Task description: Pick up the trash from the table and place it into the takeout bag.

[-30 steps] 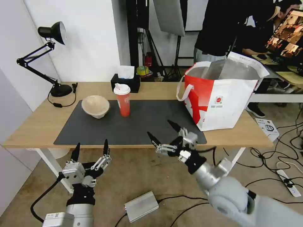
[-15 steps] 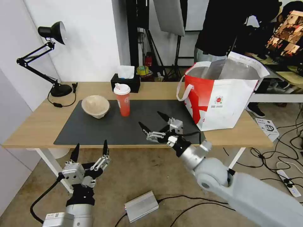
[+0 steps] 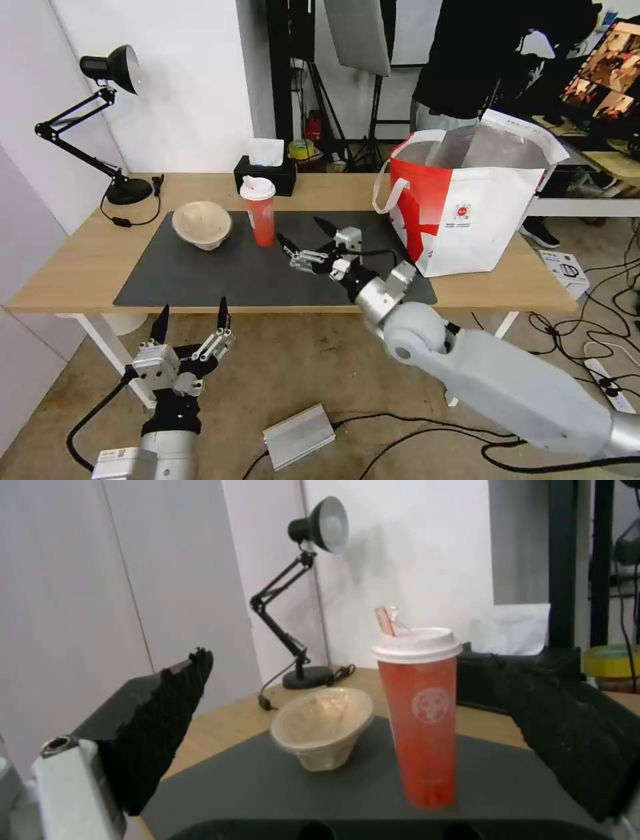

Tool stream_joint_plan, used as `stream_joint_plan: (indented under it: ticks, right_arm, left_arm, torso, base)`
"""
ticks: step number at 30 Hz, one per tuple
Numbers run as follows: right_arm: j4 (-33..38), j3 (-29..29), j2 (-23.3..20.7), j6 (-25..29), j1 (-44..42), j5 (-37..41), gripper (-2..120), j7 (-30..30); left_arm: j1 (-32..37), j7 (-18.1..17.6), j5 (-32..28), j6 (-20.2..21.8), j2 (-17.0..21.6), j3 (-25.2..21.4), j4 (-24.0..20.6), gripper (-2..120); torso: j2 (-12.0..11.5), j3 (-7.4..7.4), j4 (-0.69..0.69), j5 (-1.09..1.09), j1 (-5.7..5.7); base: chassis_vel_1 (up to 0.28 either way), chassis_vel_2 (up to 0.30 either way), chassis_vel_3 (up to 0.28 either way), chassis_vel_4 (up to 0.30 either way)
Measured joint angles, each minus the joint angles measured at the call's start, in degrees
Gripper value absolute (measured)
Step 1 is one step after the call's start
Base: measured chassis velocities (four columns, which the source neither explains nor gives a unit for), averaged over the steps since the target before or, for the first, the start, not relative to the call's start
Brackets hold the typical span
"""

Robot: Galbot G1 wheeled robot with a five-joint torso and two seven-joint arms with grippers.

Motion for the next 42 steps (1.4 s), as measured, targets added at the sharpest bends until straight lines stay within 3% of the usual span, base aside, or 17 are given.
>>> stream_joint_plan:
  ticks: [23,42]
  right_arm:
    - [-8.1,0.0,7.7,-5.7,3.5,-3.1,100,7.1]
    - [-16.4,1.0,13.3,-7.6,4.3,-5.2,100,6.8]
  left_arm:
    - [0.9,-0.2,-0.5,-0.1,1.3,0.0,-0.9,100]
    - [1.1,-0.4,-0.2,-0.2,1.1,-0.2,-0.6,100]
  torso:
    - [0.0,0.00,0.00,0.00,-0.01]
    - [0.0,0.00,0.00,0.00,-0.01]
  base:
    - [0.000,0.000,0.000,0.000]
    - [0.000,0.000,0.000,0.000]
